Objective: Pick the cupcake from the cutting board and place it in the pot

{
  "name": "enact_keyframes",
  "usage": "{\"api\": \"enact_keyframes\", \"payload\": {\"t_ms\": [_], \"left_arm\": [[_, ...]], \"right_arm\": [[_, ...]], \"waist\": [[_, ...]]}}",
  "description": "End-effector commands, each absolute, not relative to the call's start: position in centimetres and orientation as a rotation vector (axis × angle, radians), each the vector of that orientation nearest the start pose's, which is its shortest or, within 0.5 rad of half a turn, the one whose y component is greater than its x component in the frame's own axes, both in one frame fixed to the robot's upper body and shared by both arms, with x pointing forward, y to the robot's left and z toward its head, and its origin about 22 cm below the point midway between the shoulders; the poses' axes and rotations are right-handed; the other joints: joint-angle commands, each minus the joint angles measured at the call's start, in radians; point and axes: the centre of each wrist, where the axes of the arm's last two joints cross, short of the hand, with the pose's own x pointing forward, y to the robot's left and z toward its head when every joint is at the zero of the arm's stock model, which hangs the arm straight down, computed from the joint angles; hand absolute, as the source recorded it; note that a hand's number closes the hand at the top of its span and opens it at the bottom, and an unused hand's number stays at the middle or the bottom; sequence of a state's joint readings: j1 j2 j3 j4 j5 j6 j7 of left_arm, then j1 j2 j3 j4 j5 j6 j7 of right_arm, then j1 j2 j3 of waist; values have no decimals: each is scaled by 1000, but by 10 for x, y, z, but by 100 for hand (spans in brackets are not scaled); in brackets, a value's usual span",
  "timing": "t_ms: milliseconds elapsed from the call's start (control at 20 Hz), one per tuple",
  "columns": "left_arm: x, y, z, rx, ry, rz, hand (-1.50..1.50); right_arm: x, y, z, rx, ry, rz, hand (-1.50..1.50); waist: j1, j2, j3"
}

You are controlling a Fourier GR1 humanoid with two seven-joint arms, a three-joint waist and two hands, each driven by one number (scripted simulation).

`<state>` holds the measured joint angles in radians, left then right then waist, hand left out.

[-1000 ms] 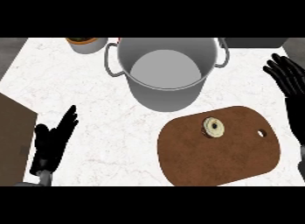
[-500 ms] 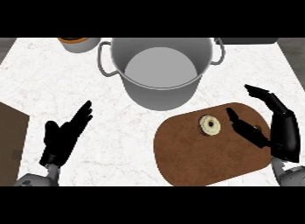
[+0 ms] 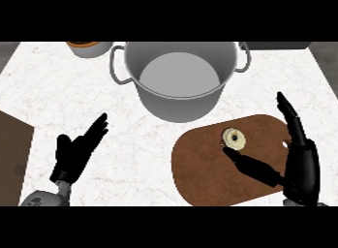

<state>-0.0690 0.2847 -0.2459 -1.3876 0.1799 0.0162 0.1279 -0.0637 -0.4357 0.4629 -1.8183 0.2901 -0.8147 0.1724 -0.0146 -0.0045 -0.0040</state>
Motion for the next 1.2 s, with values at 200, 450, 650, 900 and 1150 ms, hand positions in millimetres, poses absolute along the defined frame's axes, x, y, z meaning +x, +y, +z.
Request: {"api": "enact_keyframes", "payload": {"t_ms": [200, 450, 650, 900, 1150], "left_arm": [[250, 242, -19, -44, -1284, -287, 0], [243, 240, -32, -57, -1274, -280, 0], [256, 228, -20, -56, -1283, -292, 0], [265, 237, -20, -58, -1288, -273, 0], [259, 253, -42, -64, -1260, -261, 0]], "right_arm": [[233, -184, 113, -562, -1546, 145, -150], [249, -188, 112, -508, -1378, 151, -150], [259, -194, 90, -413, -1199, 330, -150], [263, -214, 50, -421, -1149, 401, -150], [258, -230, 44, -489, -1181, 381, -150]], "waist": [[20, 2, 1], [20, 4, 3], [28, 7, 4], [16, 6, 4], [11, 5, 4]]}}
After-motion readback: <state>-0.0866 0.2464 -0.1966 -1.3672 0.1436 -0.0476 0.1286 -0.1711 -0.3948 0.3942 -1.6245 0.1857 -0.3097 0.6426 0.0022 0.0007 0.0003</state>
